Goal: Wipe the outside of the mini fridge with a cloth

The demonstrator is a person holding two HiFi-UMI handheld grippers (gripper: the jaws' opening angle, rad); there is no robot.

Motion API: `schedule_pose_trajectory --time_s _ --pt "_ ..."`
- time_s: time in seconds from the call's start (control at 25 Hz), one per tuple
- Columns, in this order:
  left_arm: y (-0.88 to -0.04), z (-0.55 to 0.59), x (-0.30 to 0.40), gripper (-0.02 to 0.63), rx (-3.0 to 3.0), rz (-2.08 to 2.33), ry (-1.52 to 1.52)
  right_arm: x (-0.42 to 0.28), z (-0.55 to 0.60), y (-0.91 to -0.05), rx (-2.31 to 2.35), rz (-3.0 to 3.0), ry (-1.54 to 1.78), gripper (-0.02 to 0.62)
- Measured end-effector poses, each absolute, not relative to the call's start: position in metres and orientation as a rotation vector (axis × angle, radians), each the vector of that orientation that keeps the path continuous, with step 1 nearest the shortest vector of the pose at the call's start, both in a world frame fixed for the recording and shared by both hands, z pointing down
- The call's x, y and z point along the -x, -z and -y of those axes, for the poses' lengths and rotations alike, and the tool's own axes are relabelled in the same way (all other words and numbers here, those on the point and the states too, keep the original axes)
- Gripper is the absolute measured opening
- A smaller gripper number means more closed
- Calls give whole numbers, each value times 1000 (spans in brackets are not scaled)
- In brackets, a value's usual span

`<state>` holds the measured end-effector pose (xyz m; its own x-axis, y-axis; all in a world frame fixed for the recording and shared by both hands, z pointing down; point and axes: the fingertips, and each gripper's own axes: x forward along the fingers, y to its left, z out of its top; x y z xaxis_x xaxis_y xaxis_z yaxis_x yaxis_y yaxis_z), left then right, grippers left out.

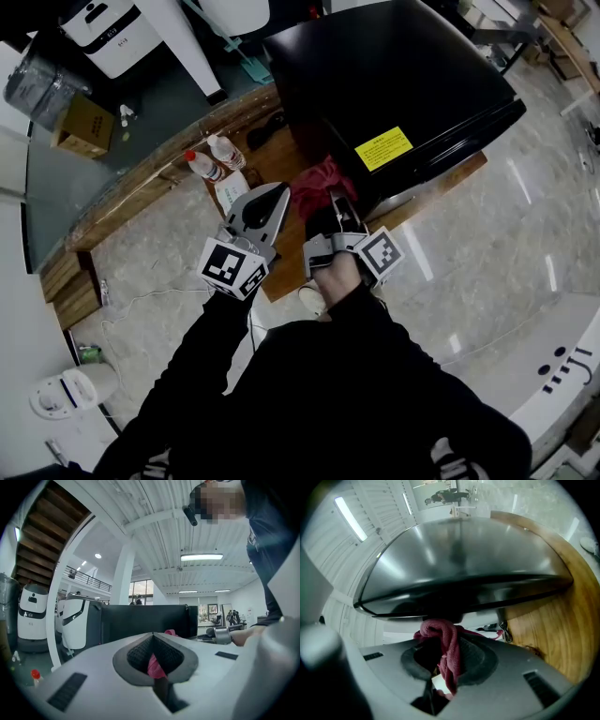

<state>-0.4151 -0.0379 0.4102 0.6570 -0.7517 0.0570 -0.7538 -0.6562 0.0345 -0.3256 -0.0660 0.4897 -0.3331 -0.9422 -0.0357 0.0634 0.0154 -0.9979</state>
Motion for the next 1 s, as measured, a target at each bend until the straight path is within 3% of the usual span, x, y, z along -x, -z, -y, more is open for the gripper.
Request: schedule_pose_trajectory --time_s 1.0 --pt "-687 73 408 6 -2534 1168 -494 330 81 -737 1307 -1392 1626 84"
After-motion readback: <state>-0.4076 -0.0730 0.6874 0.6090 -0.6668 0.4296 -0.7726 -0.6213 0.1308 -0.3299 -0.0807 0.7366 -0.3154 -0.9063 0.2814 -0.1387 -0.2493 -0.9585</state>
